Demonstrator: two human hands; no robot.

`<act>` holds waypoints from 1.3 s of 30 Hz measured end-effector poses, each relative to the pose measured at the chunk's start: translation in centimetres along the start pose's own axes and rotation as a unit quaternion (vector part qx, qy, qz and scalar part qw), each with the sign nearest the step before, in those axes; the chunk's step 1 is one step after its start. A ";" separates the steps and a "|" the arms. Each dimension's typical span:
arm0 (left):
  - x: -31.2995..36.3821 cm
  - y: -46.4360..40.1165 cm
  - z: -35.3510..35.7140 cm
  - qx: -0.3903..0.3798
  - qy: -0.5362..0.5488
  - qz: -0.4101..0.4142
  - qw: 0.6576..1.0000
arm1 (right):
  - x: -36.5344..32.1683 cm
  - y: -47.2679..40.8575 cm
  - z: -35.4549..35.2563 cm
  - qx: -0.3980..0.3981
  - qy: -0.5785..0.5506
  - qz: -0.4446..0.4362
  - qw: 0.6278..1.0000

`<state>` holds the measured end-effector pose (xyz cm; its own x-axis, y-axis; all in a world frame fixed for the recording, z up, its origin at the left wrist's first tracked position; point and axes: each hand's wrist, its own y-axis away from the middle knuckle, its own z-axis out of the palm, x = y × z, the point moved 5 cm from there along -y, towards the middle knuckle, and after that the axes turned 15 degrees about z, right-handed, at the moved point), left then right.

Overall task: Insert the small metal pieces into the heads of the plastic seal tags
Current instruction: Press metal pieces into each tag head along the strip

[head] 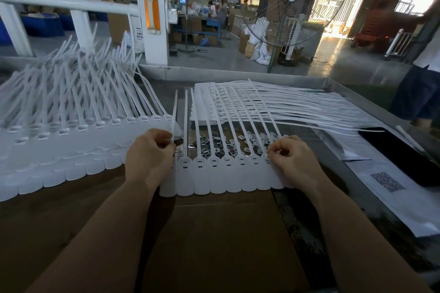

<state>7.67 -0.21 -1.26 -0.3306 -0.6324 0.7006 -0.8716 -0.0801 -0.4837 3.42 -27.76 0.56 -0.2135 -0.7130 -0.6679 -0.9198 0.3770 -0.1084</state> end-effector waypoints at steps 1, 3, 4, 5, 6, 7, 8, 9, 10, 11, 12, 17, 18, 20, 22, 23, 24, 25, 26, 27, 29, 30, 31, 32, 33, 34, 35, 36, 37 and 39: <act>0.0 0.0 0.0 0.000 0.000 -0.001 1.000 | 0.0 -0.1 0.0 0.002 0.001 -0.002 1.000; 0.0 0.0 0.1 0.000 -0.001 -0.003 1.000 | 0.1 -0.2 0.0 0.004 0.000 -0.002 1.000; 0.0 0.0 0.1 -0.001 -0.001 -0.003 1.000 | 0.1 -0.2 0.1 0.004 0.000 -0.004 1.000; 0.0 0.0 0.1 -0.001 -0.001 -0.002 1.000 | 0.1 -0.2 0.1 0.003 0.000 -0.005 1.000; 0.0 0.0 0.1 -0.002 -0.002 -0.002 1.000 | 0.1 -0.3 0.1 0.003 0.000 -0.005 1.000; 0.0 0.0 0.1 -0.003 -0.003 -0.002 1.000 | 0.1 -0.3 0.1 0.000 -0.002 -0.004 1.000; -0.1 0.1 0.1 -0.003 -0.004 -0.001 1.000 | 0.1 -0.4 0.2 -0.005 -0.007 0.000 1.000; -0.1 0.1 0.1 -0.003 -0.005 -0.001 1.000 | 0.2 -0.4 0.2 -0.012 -0.014 0.006 1.000; -0.1 0.1 0.1 -0.003 -0.006 -0.001 1.000 | 0.3 -0.5 0.2 -0.019 -0.022 0.012 0.999; -0.1 0.1 0.1 -0.004 -0.006 -0.001 1.000 | 0.3 -0.5 0.2 -0.027 -0.029 0.016 0.999; -0.1 0.1 0.1 -0.004 -0.006 -0.002 1.000 | 0.4 -0.5 0.2 -0.034 -0.034 0.019 0.999; -0.1 0.0 0.1 -0.006 -0.007 -0.001 1.000 | 0.3 -0.5 0.3 -0.045 -0.015 0.016 0.999; -0.1 0.0 0.1 -0.006 -0.006 -0.001 1.000 | 0.3 -0.5 0.3 -0.043 -0.014 0.015 0.999; -0.1 0.1 0.2 -0.005 -0.006 -0.002 1.000 | 0.3 -0.4 0.2 -0.035 -0.016 0.014 0.999; -0.1 0.1 0.2 -0.006 -0.008 -0.001 1.000 | 0.3 -0.3 0.1 -0.023 -0.021 0.016 0.999; -0.1 0.1 0.2 -0.007 -0.008 -0.001 1.000 | 0.3 -0.3 0.1 -0.018 -0.028 0.017 0.999; -0.1 0.1 0.2 -0.008 -0.009 -0.002 1.000 | 0.3 -0.2 0.0 -0.015 -0.037 0.019 0.999; -0.1 0.0 0.2 -0.009 -0.008 -0.003 1.000 | 0.3 -0.1 0.0 -0.012 -0.045 0.020 0.999; -0.1 0.0 0.2 -0.009 -0.006 -0.003 1.000 | 0.3 -0.1 0.0 -0.011 -0.051 0.022 0.998; -0.1 0.0 0.2 -0.010 -0.004 -0.004 1.000 | 0.3 -0.1 -0.1 -0.010 -0.055 0.025 0.998; 0.0 0.1 0.2 -0.010 -0.005 -0.002 1.000 | 0.4 0.0 -0.1 -0.011 -0.063 0.032 0.997; 0.0 0.1 0.1 -0.010 -0.006 -0.001 1.000 | 0.4 0.0 -0.1 -0.014 -0.067 0.037 0.997; 0.0 0.0 0.1 -0.009 -0.006 -0.001 1.000 | 0.3 0.0 -0.1 -0.016 -0.072 0.041 0.996; 0.0 0.0 0.1 -0.008 -0.006 -0.001 1.000 | 0.3 0.0 0.0 -0.018 -0.075 0.045 0.996; 0.0 0.0 0.1 -0.008 -0.005 0.000 1.000 | 0.2 -0.1 0.0 -0.017 -0.076 0.047 0.996; 0.1 0.0 0.1 -0.009 -0.005 0.001 1.000 | 0.1 -0.1 0.0 -0.015 -0.077 0.048 0.996; 0.1 0.0 0.1 -0.009 -0.003 0.001 1.000 | 0.1 -0.1 -0.1 -0.015 -0.077 0.048 0.996; 0.1 0.1 0.1 -0.009 -0.003 0.002 1.000 | 0.1 -0.1 0.0 -0.015 -0.077 0.049 0.996; 0.1 0.1 0.1 -0.009 -0.002 0.003 1.000 | 0.2 -0.1 0.0 -0.017 -0.076 0.049 0.996; 0.1 0.2 0.0 -0.008 -0.003 0.004 1.000 | 0.4 0.0 0.2 -0.016 -0.078 0.050 0.996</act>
<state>7.51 -0.30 -1.32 -0.3353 -0.6377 0.6934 -0.8744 -0.0632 -0.4810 3.41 -27.96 0.19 -0.2535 -0.5707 -0.7810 -0.9069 0.4212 -0.0134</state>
